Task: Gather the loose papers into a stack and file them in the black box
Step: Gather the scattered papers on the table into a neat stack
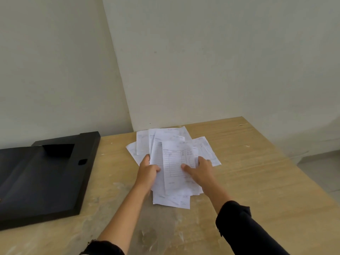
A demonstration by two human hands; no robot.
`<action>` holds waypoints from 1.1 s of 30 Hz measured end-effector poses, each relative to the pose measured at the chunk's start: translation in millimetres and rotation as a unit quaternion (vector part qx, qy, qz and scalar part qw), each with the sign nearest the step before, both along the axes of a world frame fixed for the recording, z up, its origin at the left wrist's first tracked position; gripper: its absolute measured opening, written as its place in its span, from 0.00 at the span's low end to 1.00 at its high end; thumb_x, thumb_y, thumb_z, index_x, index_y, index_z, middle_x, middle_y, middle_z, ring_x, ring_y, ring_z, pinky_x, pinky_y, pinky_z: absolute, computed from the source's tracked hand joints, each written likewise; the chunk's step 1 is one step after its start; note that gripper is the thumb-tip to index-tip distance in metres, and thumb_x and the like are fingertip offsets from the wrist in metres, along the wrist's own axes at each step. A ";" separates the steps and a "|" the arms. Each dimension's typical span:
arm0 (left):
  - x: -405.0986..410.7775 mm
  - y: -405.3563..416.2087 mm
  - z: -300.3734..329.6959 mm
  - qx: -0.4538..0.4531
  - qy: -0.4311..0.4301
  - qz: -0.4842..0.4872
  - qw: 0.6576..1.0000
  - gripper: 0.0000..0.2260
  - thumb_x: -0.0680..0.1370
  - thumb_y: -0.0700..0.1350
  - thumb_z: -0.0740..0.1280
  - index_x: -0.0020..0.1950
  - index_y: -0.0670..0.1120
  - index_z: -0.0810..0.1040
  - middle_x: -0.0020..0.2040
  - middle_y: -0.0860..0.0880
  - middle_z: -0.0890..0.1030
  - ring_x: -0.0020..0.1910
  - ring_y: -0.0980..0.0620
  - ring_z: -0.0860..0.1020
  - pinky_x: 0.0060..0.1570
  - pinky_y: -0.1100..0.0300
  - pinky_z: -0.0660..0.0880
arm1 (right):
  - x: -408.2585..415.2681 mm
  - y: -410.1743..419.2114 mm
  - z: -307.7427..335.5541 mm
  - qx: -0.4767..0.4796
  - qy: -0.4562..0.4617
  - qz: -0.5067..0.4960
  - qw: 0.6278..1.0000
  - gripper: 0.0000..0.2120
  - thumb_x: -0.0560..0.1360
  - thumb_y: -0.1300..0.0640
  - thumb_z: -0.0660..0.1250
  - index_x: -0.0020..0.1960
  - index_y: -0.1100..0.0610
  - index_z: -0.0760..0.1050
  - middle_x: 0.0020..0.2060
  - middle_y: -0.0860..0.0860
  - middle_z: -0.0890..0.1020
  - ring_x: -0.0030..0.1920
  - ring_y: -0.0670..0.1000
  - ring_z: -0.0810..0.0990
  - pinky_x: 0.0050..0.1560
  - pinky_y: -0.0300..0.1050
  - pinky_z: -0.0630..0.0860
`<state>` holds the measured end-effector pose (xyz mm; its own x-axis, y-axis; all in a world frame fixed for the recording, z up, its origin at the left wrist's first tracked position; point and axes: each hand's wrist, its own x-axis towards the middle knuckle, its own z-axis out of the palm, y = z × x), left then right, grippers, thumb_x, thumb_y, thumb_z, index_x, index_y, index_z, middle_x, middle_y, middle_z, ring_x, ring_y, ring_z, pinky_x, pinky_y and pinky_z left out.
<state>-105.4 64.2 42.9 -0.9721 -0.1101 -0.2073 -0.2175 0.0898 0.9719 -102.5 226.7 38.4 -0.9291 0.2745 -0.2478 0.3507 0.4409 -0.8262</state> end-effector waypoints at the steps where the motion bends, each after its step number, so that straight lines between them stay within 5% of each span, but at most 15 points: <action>1: -3.6 0.6 -2.0 -0.001 -0.001 -0.005 1.000 0.15 0.71 0.30 0.58 0.50 0.45 0.75 0.49 0.43 0.81 0.49 0.44 0.79 0.48 0.50 0.77 | -3.1 -0.1 -1.7 0.032 0.008 -0.002 0.999 0.25 0.68 0.45 0.72 0.56 0.59 0.71 0.56 0.55 0.73 0.56 0.57 0.74 0.58 0.56 0.75; 4: -18.1 4.6 -5.0 0.011 -0.001 -0.031 0.999 0.16 0.72 0.31 0.56 0.55 0.44 0.76 0.51 0.43 0.82 0.51 0.44 0.79 0.54 0.46 0.76 | -16.2 1.1 -0.2 -0.035 0.038 -0.009 0.999 0.22 0.69 0.49 0.72 0.57 0.57 0.68 0.54 0.53 0.75 0.54 0.55 0.75 0.53 0.50 0.74; 7: -39.9 13.1 -3.5 0.015 0.003 -0.064 0.998 0.15 0.74 0.32 0.54 0.52 0.43 0.77 0.50 0.44 0.81 0.50 0.46 0.78 0.49 0.53 0.76 | -34.2 3.2 4.8 -0.106 0.034 -0.028 0.993 0.24 0.71 0.58 0.72 0.62 0.57 0.65 0.55 0.54 0.76 0.51 0.53 0.75 0.49 0.47 0.73; 10: -63.6 16.7 -10.7 -0.132 0.044 -0.045 0.989 0.11 0.76 0.35 0.55 0.47 0.43 0.76 0.50 0.42 0.77 0.49 0.47 0.74 0.46 0.58 0.71 | -59.1 8.1 4.8 -0.087 0.051 -0.069 0.992 0.27 0.70 0.60 0.72 0.65 0.59 0.64 0.59 0.56 0.76 0.57 0.57 0.76 0.52 0.49 0.73; 14: -82.0 3.5 -25.4 -0.438 0.034 -0.002 0.898 0.19 0.78 0.45 0.57 0.69 0.45 0.66 0.73 0.41 0.63 0.71 0.40 0.59 0.68 0.46 0.59 | -87.8 11.1 -4.4 0.131 0.059 -0.047 0.988 0.24 0.70 0.58 0.71 0.63 0.58 0.67 0.60 0.56 0.75 0.63 0.57 0.70 0.59 0.52 0.70; 17: -85.0 -7.1 -35.1 -0.517 -0.049 -0.057 0.853 0.24 0.80 0.53 0.51 0.75 0.51 0.51 0.78 0.40 0.45 0.76 0.38 0.42 0.72 0.40 0.46 | -98.3 11.5 -16.9 0.269 0.023 -0.015 0.963 0.24 0.70 0.53 0.70 0.64 0.51 0.66 0.68 0.55 0.65 0.70 0.57 0.59 0.69 0.62 0.58; 21: -88.4 -12.6 -43.6 -0.465 -0.049 -0.012 0.884 0.18 0.80 0.50 0.53 0.69 0.50 0.66 0.77 0.37 0.49 0.75 0.35 0.45 0.72 0.39 0.47 | -104.1 3.3 -20.7 0.273 -0.022 0.016 0.962 0.28 0.71 0.46 0.68 0.67 0.47 0.62 0.71 0.56 0.61 0.72 0.59 0.58 0.69 0.68 0.57; 23: -89.3 -12.9 -45.2 -0.420 0.001 0.042 0.907 0.11 0.78 0.44 0.57 0.55 0.43 0.75 0.74 0.33 0.57 0.75 0.36 0.51 0.72 0.41 0.54 | -105.8 -3.9 -17.7 0.247 -0.001 0.026 0.969 0.28 0.70 0.47 0.71 0.66 0.50 0.64 0.70 0.56 0.62 0.69 0.60 0.62 0.67 0.62 0.62; 25: -88.8 -13.3 -43.3 -0.374 0.032 0.085 0.923 0.04 0.75 0.39 0.61 0.42 0.41 0.74 0.71 0.31 0.62 0.73 0.36 0.55 0.68 0.41 0.62 | -107.4 -11.5 -14.9 0.210 0.019 0.031 0.977 0.29 0.68 0.50 0.74 0.63 0.53 0.65 0.67 0.57 0.64 0.66 0.59 0.66 0.65 0.56 0.67; 28: -89.9 -18.7 -40.4 -0.308 0.031 0.144 0.940 0.11 0.68 0.34 0.69 0.45 0.41 0.70 0.67 0.36 0.66 0.65 0.36 0.65 0.53 0.40 0.76 | -107.2 -16.6 -10.6 0.150 0.015 0.028 0.988 0.34 0.65 0.55 0.77 0.64 0.57 0.63 0.64 0.58 0.68 0.62 0.58 0.69 0.61 0.50 0.69; 31: -95.5 -24.7 -33.5 -0.210 0.009 0.205 0.956 0.20 0.63 0.31 0.69 0.53 0.40 0.70 0.54 0.40 0.75 0.51 0.41 0.75 0.44 0.48 0.77 | -108.3 -17.7 -5.8 0.102 -0.023 0.011 0.994 0.37 0.64 0.58 0.78 0.66 0.61 0.62 0.62 0.58 0.72 0.61 0.57 0.71 0.58 0.49 0.71; 33: -97.3 -24.3 -27.1 -0.137 -0.026 0.209 0.968 0.24 0.65 0.28 0.65 0.60 0.41 0.67 0.52 0.42 0.75 0.47 0.45 0.75 0.45 0.49 0.78 | -109.1 -18.4 -4.6 0.080 -0.050 0.020 0.995 0.28 0.65 0.59 0.77 0.60 0.60 0.68 0.57 0.56 0.77 0.50 0.53 0.75 0.43 0.42 0.73</action>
<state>-202.8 39.9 15.8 -0.8196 -0.5496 -0.1617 -0.3379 0.2358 0.9112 -211.6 208.4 33.8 -0.9127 0.2822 -0.2956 0.4078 0.5793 -0.7058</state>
